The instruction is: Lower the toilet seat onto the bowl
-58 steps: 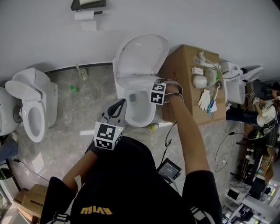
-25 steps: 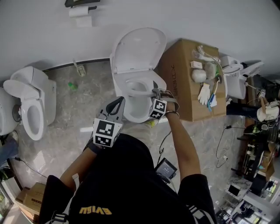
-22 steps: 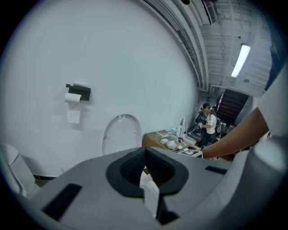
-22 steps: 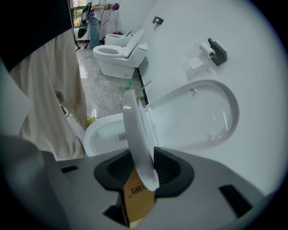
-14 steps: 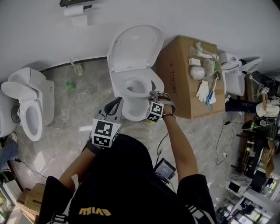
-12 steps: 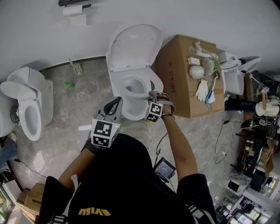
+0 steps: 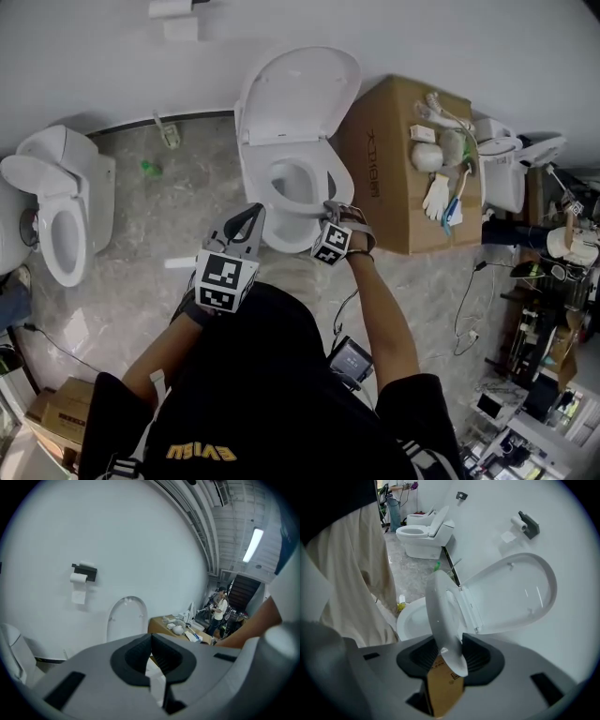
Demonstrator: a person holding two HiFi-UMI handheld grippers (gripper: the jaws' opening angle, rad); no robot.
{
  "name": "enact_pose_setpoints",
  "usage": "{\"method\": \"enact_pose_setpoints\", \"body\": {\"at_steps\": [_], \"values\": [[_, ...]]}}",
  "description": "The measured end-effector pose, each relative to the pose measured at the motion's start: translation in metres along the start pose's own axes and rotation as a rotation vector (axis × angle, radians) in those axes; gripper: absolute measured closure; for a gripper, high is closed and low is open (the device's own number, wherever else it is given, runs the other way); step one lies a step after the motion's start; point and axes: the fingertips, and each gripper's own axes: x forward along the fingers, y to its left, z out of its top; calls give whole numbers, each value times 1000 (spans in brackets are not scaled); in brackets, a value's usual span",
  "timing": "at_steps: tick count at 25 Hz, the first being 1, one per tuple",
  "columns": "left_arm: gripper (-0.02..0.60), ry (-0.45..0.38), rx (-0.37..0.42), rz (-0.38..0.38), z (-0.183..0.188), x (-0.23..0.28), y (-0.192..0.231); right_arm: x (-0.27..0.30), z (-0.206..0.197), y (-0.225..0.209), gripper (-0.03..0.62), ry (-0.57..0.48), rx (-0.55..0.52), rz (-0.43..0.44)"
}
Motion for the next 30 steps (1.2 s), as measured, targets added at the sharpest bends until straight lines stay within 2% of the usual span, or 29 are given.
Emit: {"method": "enact_pose_setpoints", "body": {"at_steps": [4, 14, 30], "values": [[571, 14, -8, -10, -5, -1, -3, -1, -2, 5, 441, 16, 1, -5], [571, 14, -10, -30, -7, -2, -12, 5, -5, 27, 413, 35, 78, 36], [571, 48, -21, -4, -21, -8, -12, 21, -15, 65, 382, 45, 130, 115]]}}
